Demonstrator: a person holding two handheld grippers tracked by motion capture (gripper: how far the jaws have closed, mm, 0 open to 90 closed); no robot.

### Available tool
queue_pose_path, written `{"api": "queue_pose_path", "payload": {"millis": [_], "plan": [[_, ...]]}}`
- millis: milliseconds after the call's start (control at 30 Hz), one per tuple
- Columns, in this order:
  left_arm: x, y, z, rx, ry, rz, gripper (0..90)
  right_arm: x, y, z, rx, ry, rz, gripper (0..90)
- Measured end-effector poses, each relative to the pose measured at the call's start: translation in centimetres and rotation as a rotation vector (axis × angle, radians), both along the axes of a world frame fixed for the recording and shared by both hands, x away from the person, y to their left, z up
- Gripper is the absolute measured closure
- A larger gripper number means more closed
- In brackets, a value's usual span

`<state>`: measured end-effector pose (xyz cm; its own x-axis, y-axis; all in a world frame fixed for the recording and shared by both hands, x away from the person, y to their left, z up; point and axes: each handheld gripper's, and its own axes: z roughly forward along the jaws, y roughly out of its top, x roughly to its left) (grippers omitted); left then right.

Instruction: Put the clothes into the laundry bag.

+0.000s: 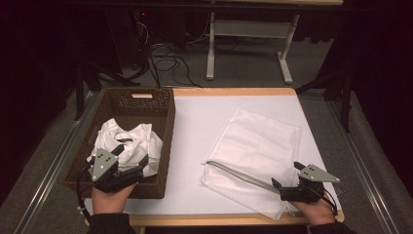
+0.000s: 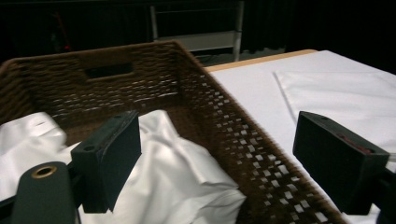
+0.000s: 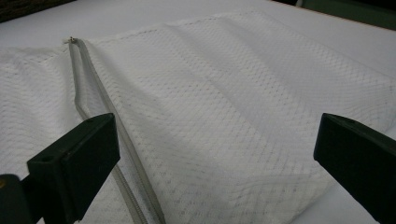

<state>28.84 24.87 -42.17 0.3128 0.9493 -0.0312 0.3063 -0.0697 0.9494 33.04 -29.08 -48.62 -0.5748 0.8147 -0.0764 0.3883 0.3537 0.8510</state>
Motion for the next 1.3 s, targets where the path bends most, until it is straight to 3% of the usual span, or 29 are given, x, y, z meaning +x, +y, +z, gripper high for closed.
{"api": "queue_pose_path", "payload": {"millis": [233, 300, 433, 800, 900, 1133, 1200, 1233, 1267, 1300], "plan": [[-0.3, 2.3, -0.3, -0.007, 0.002, 0.06, 15.6, 0.1, 0.0, -0.1, -0.002, 0.003, 0.003, 1.2], [-0.6, 3.4, -0.4, -0.025, 0.006, 0.085, 15.6, 0.1, 0.0, -0.1, -0.004, 0.001, 0.005, 1.3], [-0.7, 3.8, -0.6, -0.013, 0.009, 0.111, 15.5, 0.1, 0.0, -0.1, -0.005, 0.0, 0.006, 1.3], [-0.4, 2.9, -0.5, -0.031, 0.017, 0.111, 15.9, 0.1, 0.0, -0.1, -0.005, 0.0, 0.001, 2.1], [0.4, 2.0, 0.2, -0.023, 0.031, 0.099, 16.2, 0.0, -0.1, -0.2, -0.006, 0.006, 0.004, 2.3], [2.7, 1.3, 2.1, -0.013, 0.004, 0.097, 15.7, 0.1, -0.5, -0.2, 0.0, 0.011, 0.007, 2.9], [3.4, 1.5, 2.1, -0.006, 0.013, 0.111, 15.9, 0.1, -0.6, -0.2, 0.001, 0.008, 0.007, 3.0], [4.1, 1.8, 2.0, -0.008, 0.029, 0.116, 15.9, 0.1, -0.6, -0.2, 0.004, 0.005, 0.008, 3.1], [5.2, 2.6, 1.8, -0.03, 0.071, 0.108, 14.7, 0.1, -0.6, -0.2, 0.008, 0.004, 0.012, 3.1], [5.8, 2.9, 1.6, -0.038, 0.081, 0.109, 14.2, 0.1, -0.6, -0.2, 0.006, 0.006, 0.011, 3.2]]}}
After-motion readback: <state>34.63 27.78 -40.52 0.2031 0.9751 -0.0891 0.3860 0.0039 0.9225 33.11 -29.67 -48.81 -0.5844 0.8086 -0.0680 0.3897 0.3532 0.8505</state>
